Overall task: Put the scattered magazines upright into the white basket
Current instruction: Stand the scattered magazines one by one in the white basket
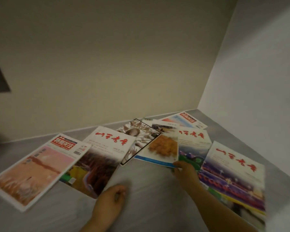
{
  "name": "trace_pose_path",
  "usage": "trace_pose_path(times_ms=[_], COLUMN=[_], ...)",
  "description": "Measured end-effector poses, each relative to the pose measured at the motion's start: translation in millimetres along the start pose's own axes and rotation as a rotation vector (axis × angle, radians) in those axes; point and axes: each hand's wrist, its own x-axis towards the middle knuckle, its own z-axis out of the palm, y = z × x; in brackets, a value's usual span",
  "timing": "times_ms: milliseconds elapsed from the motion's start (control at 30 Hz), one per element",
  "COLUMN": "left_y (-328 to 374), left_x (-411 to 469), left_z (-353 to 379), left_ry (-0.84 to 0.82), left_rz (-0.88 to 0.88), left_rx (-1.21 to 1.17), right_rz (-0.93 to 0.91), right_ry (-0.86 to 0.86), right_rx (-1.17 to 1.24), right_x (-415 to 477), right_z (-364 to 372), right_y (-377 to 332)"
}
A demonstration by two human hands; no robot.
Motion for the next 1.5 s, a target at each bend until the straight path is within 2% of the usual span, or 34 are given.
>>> trace_pose_path(times_ms=[67, 167, 333, 500, 633, 800, 900, 1033, 1167, 1300, 1367, 1500], left_y=[11, 32, 72, 105, 127, 140, 148, 155, 153, 156, 157, 149], left_x=[6, 14, 25, 47, 58, 63, 71, 79, 72, 59, 58, 55], left_z=[25, 64, 110, 151, 187, 217, 223, 227, 221, 201, 185, 141], left_ry=[-0.056, -0.122, -0.219, -0.366, -0.47, -0.406, -0.371, -0.391, -0.418, -0.32, -0.274, -0.137], left_rz=[0.011, 0.026, 0.109, 0.162, 0.154, 0.1, -0.079, -0.084, 0.022, 0.104, 0.127, 0.154], left_rx=[0.029, 0.078, 0.176, 0.31, 0.236, 0.11, 0.012, 0.103, 0.037, -0.151, -0.208, -0.244], right_rz=[0.015, 0.059, 0.273, 0.261, 0.226, 0.21, 0.189, 0.169, 0.189, 0.177, 0.224, 0.304], right_ry=[0.102, 0.325, 0.306, 0.29, 0.313, 0.324, 0.328, 0.332, 0.388, 0.558, 0.525, 0.346], right_rx=[-0.07, -0.355, -0.533, -0.528, -0.499, -0.465, -0.436, -0.399, -0.211, 0.234, 0.486, 0.75], right_x=[4, 8, 11, 14, 17, 19, 20, 19, 16, 20, 27, 41], right_z=[-29, -73, -116, -114, -113, -114, -114, -116, -123, -136, -141, -140], right_y=[34, 85, 150, 169, 175, 180, 182, 183, 184, 175, 160, 123])
